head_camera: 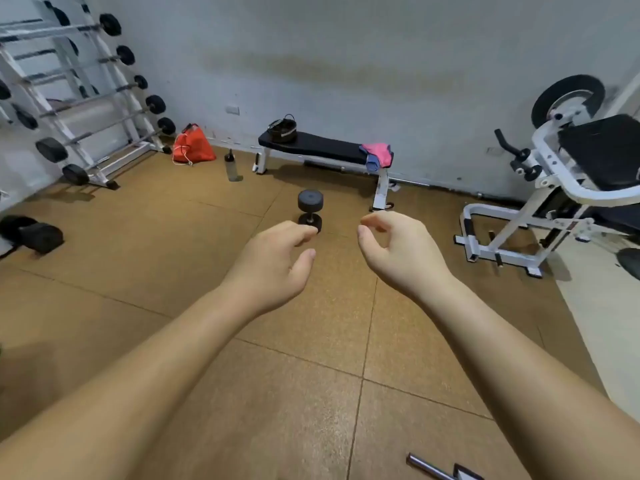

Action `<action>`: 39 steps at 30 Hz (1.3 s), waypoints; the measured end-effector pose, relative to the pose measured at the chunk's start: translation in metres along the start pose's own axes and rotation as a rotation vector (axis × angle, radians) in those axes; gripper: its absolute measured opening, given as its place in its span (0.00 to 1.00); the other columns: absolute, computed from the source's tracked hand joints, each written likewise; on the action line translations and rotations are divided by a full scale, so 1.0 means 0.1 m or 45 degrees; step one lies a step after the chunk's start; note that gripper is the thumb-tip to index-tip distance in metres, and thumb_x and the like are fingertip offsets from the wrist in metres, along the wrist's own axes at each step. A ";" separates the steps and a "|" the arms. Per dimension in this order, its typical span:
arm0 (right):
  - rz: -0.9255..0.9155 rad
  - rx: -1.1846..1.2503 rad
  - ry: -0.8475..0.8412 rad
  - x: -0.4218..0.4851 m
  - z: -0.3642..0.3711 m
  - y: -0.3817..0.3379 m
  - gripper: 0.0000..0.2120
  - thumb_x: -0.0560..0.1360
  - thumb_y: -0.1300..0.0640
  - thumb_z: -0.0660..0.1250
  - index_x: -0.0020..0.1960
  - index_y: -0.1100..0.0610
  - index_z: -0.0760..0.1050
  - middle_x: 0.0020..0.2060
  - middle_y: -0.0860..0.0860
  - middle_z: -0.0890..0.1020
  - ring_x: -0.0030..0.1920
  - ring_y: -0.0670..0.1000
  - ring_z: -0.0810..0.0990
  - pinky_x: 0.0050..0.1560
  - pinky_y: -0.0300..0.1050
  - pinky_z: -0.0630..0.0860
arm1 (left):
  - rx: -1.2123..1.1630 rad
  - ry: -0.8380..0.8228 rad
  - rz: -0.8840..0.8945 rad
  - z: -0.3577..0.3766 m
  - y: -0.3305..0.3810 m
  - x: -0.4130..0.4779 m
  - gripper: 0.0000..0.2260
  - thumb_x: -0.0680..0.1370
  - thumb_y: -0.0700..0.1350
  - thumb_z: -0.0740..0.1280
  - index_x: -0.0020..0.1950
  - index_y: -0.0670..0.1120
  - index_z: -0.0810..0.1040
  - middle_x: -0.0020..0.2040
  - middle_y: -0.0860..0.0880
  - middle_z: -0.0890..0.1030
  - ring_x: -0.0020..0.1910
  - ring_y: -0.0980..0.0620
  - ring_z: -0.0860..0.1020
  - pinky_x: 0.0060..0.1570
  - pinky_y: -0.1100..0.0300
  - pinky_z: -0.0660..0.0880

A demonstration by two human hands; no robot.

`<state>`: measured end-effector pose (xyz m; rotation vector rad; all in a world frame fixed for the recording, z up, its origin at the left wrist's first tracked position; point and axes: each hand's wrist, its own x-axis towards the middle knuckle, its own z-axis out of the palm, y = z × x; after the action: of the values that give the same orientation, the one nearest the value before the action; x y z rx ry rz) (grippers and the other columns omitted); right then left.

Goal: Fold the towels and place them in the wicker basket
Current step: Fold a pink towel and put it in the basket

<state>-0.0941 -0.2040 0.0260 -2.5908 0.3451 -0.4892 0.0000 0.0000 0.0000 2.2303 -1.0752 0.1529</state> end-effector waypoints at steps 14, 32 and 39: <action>0.225 0.135 -0.091 2.37 0.71 1.28 0.18 0.81 0.45 0.61 0.65 0.50 0.80 0.59 0.44 0.84 0.61 0.45 0.80 0.59 0.47 0.80 | -0.153 -0.186 -0.209 1.06 -1.26 2.43 0.16 0.81 0.46 0.68 0.68 0.48 0.80 0.58 0.57 0.81 0.57 0.61 0.78 0.61 0.58 0.77; 0.160 0.174 -0.329 6.75 1.99 2.25 0.14 0.82 0.47 0.62 0.62 0.50 0.81 0.54 0.45 0.84 0.54 0.44 0.81 0.53 0.41 0.78 | -0.223 -0.170 -0.433 1.62 -3.64 5.93 0.14 0.81 0.44 0.68 0.67 0.50 0.81 0.56 0.59 0.81 0.56 0.64 0.78 0.59 0.66 0.75; 0.234 0.167 -0.273 8.55 2.29 2.69 0.15 0.81 0.45 0.61 0.60 0.49 0.81 0.54 0.43 0.84 0.54 0.44 0.81 0.55 0.47 0.81 | -0.249 -0.226 -0.440 1.90 -4.62 7.68 0.15 0.81 0.45 0.67 0.67 0.50 0.81 0.54 0.59 0.81 0.53 0.63 0.78 0.55 0.66 0.76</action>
<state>0.7289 -0.6170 -0.0585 -2.4261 0.4548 -0.1617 0.8127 -0.4106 -0.1012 2.2399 -0.7398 -0.2899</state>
